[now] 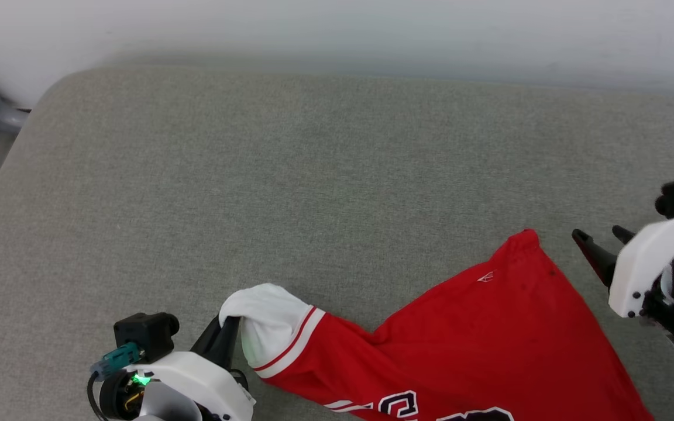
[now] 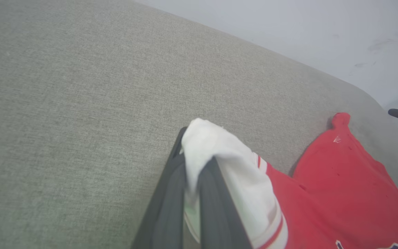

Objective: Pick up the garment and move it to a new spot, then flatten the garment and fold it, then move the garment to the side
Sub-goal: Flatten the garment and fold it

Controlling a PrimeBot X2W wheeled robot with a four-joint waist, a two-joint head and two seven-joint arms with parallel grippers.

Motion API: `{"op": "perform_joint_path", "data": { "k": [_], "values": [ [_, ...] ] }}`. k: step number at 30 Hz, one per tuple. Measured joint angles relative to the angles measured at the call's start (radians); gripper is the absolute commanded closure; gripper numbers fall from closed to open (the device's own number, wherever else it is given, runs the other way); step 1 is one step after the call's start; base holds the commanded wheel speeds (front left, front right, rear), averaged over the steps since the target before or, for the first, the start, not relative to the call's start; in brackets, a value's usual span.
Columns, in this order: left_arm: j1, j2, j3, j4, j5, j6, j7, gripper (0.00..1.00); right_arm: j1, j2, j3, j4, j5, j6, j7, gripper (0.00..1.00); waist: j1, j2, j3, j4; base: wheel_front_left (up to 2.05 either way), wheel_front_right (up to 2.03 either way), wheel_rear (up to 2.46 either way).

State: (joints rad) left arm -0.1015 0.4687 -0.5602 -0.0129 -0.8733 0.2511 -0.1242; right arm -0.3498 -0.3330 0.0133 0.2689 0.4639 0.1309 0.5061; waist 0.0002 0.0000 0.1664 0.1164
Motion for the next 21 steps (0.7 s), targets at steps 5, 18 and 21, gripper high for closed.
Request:
{"op": "perform_joint_path", "data": {
  "k": [5, 18, 21],
  "values": [
    [-0.043, -0.016, -0.014, 0.013, 0.012, -0.023, -0.008, 1.00, -0.117, -0.054, 0.124, 0.027, 0.055, 0.000, 0.221, 0.00, 0.0000, 0.0000, 0.053, 0.035, 0.00, 0.00, 0.00],
    [-0.112, -0.058, -0.027, 0.070, 0.018, -0.067, -0.038, 1.00, -0.206, -0.114, 0.320, 0.152, 0.195, -0.001, 0.398, 0.11, -0.0001, -0.0001, 0.149, 0.088, 0.00, 0.00, 0.00],
    [-0.116, -0.058, -0.028, 0.084, 0.018, -0.072, -0.040, 1.00, -0.220, -0.121, 0.336, 0.169, 0.217, -0.002, 0.411, 1.00, -0.0002, 0.0000, 0.149, 0.089, 0.00, 0.00, 0.00]
  ]
}}
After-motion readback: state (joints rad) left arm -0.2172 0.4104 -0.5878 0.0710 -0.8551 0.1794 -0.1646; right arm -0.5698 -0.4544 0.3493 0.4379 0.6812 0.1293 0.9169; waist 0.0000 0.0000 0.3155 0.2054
